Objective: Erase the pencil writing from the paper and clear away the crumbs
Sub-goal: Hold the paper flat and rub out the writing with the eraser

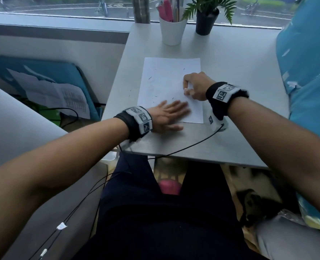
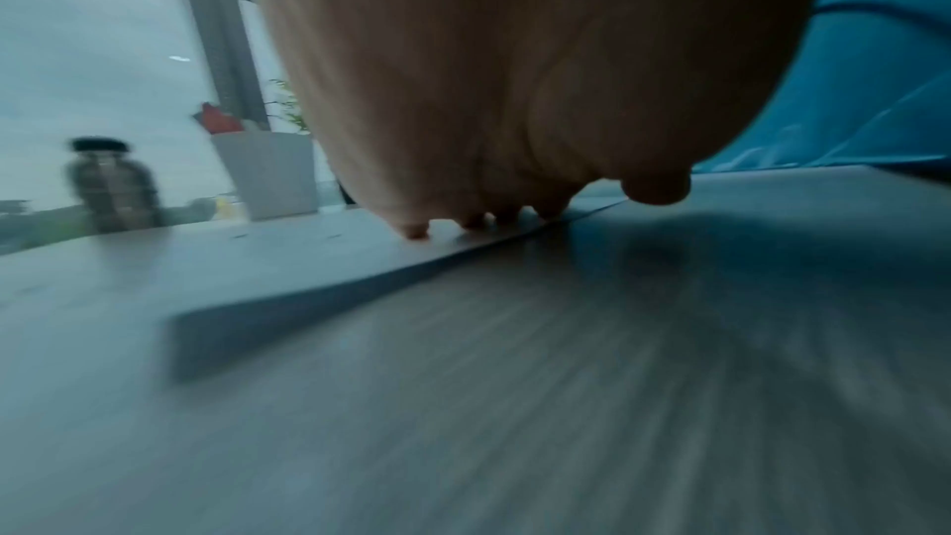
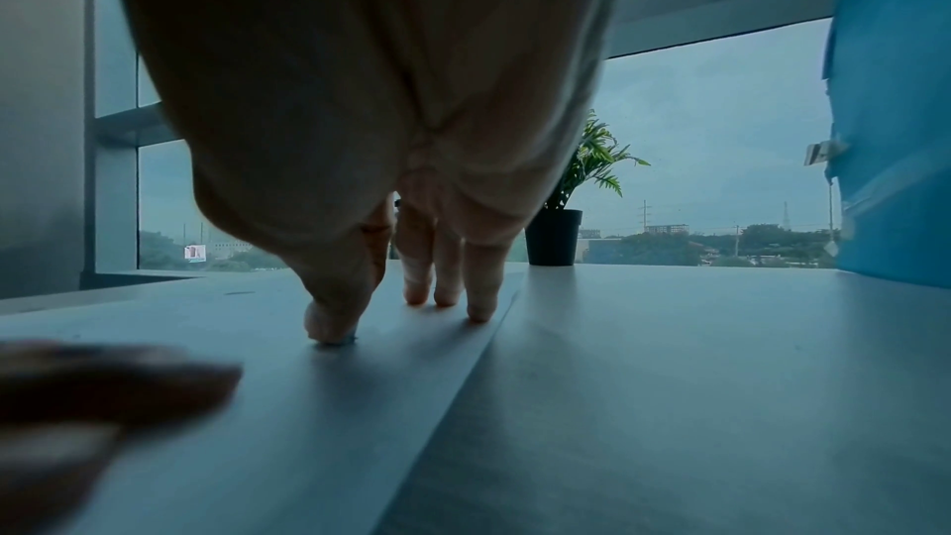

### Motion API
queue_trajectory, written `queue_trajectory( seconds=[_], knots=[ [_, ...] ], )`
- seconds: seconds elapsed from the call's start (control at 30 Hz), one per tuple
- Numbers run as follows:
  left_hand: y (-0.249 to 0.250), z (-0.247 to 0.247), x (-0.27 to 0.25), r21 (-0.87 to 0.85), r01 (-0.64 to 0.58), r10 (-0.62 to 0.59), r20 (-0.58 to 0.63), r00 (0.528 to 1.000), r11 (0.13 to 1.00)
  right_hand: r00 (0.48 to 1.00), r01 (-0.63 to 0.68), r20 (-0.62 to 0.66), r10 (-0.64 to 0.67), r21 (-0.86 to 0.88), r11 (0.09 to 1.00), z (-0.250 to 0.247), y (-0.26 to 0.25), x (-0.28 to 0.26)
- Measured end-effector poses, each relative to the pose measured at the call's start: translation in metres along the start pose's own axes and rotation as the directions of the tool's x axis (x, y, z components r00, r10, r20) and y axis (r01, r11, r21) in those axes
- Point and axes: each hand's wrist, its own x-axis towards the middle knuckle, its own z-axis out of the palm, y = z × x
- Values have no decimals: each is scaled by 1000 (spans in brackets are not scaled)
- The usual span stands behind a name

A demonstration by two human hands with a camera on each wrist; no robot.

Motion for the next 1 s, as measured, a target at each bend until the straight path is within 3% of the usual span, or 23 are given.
queue_trajectory(
  seconds=[0.07, 0.17, 0.23, 0.3, 0.37, 0.53, 0.7, 0.77, 0.87, 0.93, 1.0],
  knots=[
    [-24, 0, -8, -32, 193, -193, -9, 981, 981, 1000, -5, -3, 5, -10, 1000, -1, -2, -1],
    [-46, -3, -20, -3, 444, -444, -26, 896, 896, 1000, -25, -4, 25, -4, 1000, -2, -4, 0],
    [-34, -1, -16, 48, 388, -386, -56, 921, 920, 1000, -21, -4, 21, -2, 1000, -1, -3, 2],
    [-9, 4, -9, 41, 186, -185, -31, 982, 982, 1000, -18, -2, 18, -4, 1000, -1, -2, 2],
    [2, 9, -5, -35, 85, -85, 4, 996, 996, 1000, -15, -8, 15, -5, 1000, -2, -1, 2],
    [-41, -2, -15, -134, 305, -310, -16, 951, 943, 1000, -30, 0, 30, -16, 999, -2, -2, -1],
    [-90, -16, -16, -119, 554, -561, -41, 827, 824, 999, -41, 17, 42, -46, 998, -5, -10, -2],
    [-89, -23, -5, -82, 508, -514, -88, 853, 857, 999, -34, 21, 35, -58, 998, -6, -11, -1],
    [-68, -31, 22, -13, 290, -290, -77, 954, 957, 1000, -25, 11, 26, -69, 997, -6, -9, 0],
    [-61, -30, 34, -52, 236, -238, -41, 970, 970, 1000, -14, 5, 15, -81, 997, -5, -8, 0],
    [-69, -28, 35, -106, 293, -299, -45, 953, 950, 1000, -22, 2, 22, -72, 997, -5, -6, 0]
  ],
)
